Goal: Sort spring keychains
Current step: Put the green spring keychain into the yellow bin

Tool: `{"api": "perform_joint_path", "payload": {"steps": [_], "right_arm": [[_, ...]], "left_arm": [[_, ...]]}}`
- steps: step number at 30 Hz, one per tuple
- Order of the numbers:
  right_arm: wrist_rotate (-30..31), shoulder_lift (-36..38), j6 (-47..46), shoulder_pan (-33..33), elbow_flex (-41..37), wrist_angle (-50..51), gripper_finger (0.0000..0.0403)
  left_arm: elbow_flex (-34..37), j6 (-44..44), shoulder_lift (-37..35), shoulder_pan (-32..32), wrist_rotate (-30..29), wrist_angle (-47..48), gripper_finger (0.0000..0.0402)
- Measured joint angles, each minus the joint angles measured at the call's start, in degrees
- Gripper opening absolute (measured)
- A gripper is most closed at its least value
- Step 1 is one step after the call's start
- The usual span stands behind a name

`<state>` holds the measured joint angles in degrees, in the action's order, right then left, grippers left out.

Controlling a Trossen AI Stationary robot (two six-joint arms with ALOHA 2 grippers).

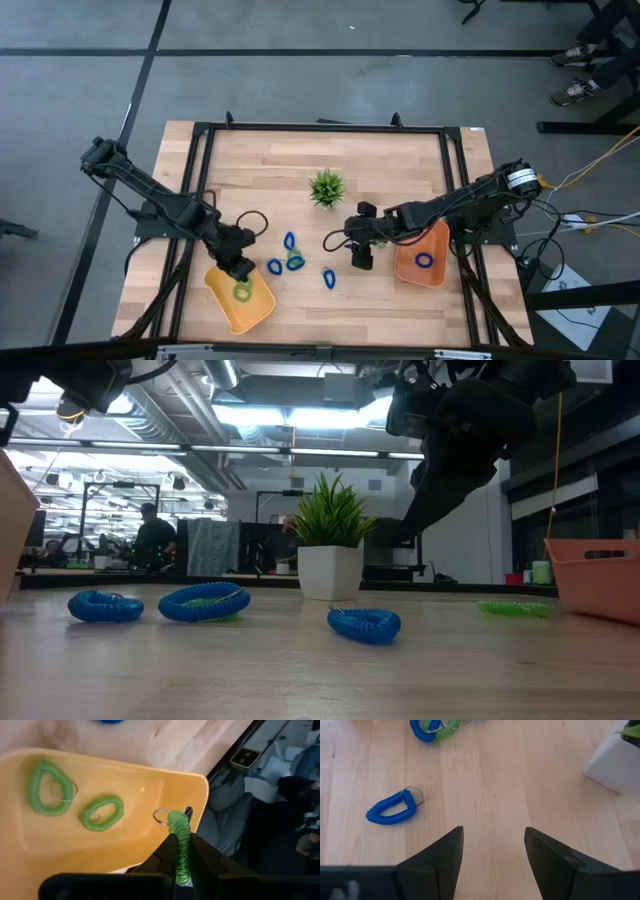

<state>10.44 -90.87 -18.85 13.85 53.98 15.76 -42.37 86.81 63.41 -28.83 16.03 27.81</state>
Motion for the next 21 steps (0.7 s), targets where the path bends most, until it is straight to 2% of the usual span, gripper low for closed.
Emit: {"api": "perform_joint_path", "payload": {"steps": [8, 21], "right_arm": [[0.01, 0.00, 0.00, 0.00, 0.00, 0.06, 0.0209], [0.04, 0.00, 2.52, -0.09, 0.00, -0.36, 0.0209]], "left_arm": [[0.00, 1.05, 4.77, -2.76, -0.04, -1.01, 0.0027], [0.00, 0.98, 5.25, -3.07, -4.55, -0.87, 0.0048]]}}
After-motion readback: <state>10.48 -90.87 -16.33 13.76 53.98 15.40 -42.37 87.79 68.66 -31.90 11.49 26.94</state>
